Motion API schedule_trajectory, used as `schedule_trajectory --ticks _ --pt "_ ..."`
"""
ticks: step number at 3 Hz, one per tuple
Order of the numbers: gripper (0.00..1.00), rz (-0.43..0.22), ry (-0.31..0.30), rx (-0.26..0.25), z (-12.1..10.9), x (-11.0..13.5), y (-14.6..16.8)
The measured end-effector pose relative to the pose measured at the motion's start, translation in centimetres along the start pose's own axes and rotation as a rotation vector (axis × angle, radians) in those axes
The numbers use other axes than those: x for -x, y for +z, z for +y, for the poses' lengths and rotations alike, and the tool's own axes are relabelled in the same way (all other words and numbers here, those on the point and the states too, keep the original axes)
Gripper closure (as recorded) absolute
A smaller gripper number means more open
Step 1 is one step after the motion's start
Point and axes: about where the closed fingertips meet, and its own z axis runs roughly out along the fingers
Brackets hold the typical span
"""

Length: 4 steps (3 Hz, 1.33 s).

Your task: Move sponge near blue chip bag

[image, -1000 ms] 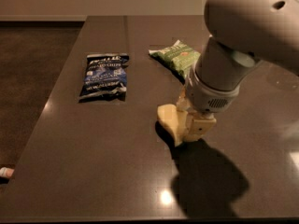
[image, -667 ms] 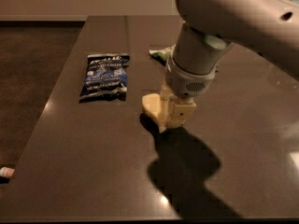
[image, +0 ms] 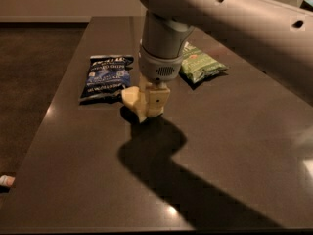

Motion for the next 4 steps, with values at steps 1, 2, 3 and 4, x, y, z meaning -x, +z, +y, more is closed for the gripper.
schedule_trajectory --ticks 1,2,3,4 --pt "0.28 0.002 0.003 -0.002 0.25 -0.21 0.02" --pt "0.05 0.001 0.002 -0.003 0.21 -0.12 0.08" --pt "0.00 0.001 0.001 -0.004 0.19 -0.07 0.12" --pt "0.00 0.001 0.001 -0.004 0.19 -0.07 0.12"
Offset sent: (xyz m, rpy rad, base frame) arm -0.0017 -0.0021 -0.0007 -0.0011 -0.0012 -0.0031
